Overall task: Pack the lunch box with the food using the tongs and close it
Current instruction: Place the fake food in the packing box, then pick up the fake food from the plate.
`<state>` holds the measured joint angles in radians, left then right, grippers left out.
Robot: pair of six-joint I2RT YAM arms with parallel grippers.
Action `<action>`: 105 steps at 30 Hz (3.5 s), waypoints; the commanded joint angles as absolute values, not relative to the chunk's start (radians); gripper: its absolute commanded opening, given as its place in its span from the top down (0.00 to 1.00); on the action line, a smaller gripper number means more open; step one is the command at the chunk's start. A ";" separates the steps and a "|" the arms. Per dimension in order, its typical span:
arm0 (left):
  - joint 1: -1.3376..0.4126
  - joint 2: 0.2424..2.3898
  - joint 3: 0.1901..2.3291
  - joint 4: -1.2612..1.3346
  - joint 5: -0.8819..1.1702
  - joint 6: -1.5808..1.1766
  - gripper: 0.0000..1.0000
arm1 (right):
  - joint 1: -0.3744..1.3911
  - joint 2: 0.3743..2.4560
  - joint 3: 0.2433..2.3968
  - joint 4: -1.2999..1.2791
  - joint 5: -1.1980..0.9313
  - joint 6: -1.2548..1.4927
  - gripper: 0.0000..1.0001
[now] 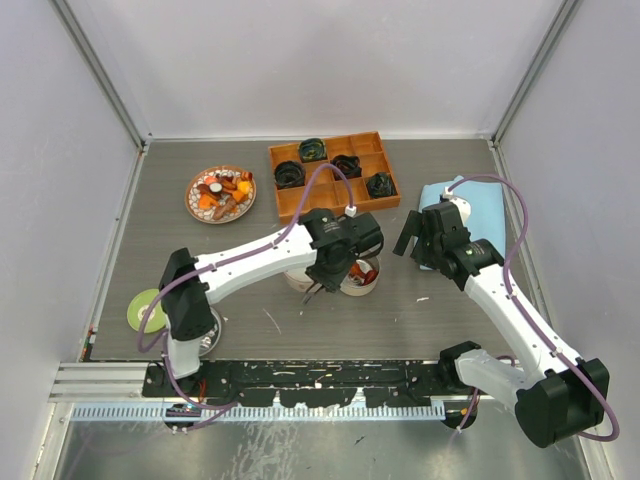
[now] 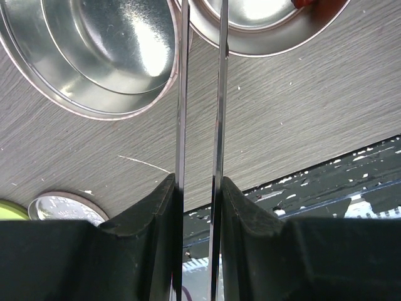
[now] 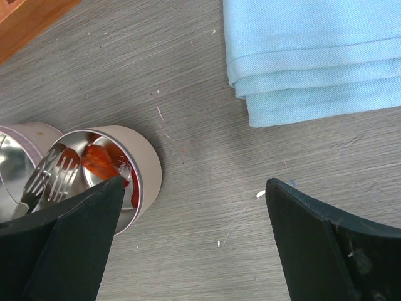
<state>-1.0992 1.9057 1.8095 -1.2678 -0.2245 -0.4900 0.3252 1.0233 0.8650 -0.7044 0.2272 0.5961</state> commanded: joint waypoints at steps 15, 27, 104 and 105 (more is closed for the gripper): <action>-1.095 1.801 1.804 -1.165 -0.075 -0.492 0.66 | 0.321 1.020 0.882 -0.675 0.228 0.590 0.00; -1.095 1.859 1.793 -1.195 -0.091 -0.502 0.66 | 0.321 1.027 0.878 -0.672 0.231 0.586 0.00; -0.097 1.905 1.901 -1.157 -0.111 -0.166 0.58 | 0.321 1.047 0.902 -0.673 0.194 0.579 0.00; -0.097 1.910 1.903 -1.162 -0.120 -0.164 0.58 | 0.321 1.044 0.901 -0.673 0.196 0.579 0.00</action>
<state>-0.1032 1.9060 1.8469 -1.1450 -0.1108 -0.1886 0.3252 1.0557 0.8661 -0.7044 0.1959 0.5896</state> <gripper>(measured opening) 0.425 0.998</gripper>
